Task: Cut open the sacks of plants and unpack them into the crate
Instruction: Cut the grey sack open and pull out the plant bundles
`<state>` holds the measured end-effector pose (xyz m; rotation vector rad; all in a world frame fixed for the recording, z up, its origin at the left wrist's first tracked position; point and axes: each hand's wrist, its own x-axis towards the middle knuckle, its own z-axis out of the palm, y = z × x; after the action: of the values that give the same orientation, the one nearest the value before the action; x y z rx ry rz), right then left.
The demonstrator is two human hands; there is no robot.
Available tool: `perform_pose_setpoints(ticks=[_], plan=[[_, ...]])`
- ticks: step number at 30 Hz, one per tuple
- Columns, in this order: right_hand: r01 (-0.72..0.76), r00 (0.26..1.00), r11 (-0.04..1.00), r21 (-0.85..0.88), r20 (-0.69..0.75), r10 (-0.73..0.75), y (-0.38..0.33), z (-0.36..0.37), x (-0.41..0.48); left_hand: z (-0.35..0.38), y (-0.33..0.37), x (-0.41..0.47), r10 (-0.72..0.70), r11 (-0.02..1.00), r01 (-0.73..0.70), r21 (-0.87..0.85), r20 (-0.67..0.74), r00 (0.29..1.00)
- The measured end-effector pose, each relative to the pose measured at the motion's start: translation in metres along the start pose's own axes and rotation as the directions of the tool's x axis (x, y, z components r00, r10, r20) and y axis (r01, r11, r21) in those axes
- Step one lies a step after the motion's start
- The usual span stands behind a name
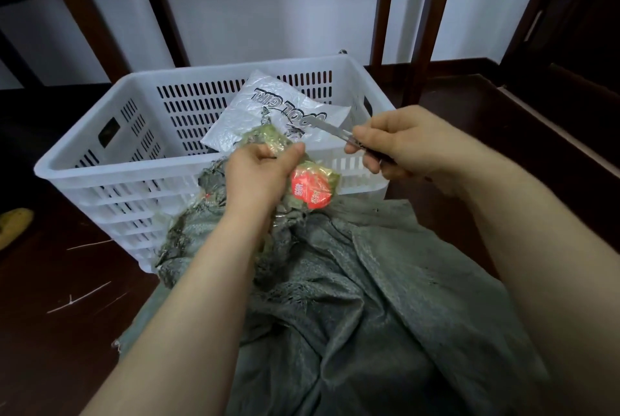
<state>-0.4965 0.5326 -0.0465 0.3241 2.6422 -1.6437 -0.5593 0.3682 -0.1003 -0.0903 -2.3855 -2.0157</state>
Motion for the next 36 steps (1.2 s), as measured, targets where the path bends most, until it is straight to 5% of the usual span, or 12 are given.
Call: perform_pose_setpoints(ticks=[10, 20, 29, 36], plan=[[0.123, 0.992, 0.826, -0.55, 0.064, -0.105, -0.019, -0.011, -0.014, 0.006, -0.004, 0.003, 0.004, 0.998, -0.005, -0.058, -0.009, 1.0], [0.095, 0.995, 0.732, -0.675, 0.054, -0.08, -0.029, -0.001, -0.02, 0.001, -0.005, 0.005, 0.274, 0.951, -0.263, 0.164, -0.049, 0.96], [0.033, 0.991, 0.471, -0.881, -0.032, -0.13, -0.043, 0.025, -0.029, 0.005, 0.001, -0.006, 0.478, 0.836, -0.445, 0.321, -0.031, 0.878], [0.048, 0.996, 0.492, -0.869, 0.007, -0.085, -0.051, 0.055, -0.035, 0.007, -0.005, -0.01, 0.492, 0.818, -0.455, 0.352, -0.02, 0.87]])
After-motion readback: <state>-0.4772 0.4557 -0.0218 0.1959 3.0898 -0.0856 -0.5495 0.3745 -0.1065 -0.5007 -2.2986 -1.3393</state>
